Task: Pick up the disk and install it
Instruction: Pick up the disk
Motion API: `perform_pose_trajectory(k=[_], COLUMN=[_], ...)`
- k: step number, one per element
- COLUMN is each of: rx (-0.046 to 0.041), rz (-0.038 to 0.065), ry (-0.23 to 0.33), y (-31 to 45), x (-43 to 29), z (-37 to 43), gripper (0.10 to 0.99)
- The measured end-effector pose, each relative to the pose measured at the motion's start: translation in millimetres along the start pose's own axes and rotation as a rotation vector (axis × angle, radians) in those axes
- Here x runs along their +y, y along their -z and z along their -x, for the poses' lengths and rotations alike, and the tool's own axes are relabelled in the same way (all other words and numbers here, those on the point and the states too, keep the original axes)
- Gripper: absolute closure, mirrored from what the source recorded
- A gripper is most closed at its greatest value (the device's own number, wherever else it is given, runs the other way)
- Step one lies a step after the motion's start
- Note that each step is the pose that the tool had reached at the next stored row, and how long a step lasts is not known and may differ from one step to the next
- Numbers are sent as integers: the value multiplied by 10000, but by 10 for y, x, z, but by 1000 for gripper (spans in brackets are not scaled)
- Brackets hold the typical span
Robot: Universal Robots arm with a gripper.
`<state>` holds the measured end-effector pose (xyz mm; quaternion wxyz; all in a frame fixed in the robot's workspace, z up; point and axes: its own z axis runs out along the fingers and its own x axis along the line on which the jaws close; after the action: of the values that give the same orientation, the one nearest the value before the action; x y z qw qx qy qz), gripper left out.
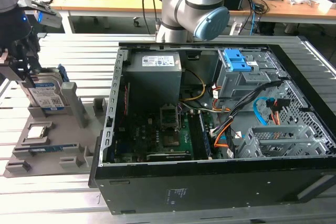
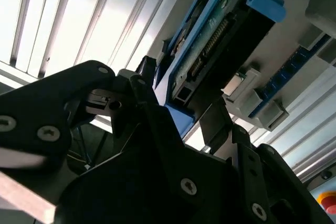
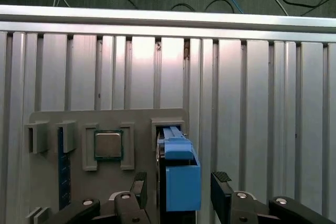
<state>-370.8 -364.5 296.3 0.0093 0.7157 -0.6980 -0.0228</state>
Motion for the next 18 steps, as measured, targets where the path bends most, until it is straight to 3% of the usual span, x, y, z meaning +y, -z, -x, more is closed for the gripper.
perform_pose_trajectory(k=[10,15,16,18], rx=[0,10,14,15], rz=[-1,0,-11,-164], ry=[0,-1,0,3], y=[-97,-103,-103,-106], x=[-24,-26,-26,-27], z=[19,18,18,18], gripper=[486,486,486,486])
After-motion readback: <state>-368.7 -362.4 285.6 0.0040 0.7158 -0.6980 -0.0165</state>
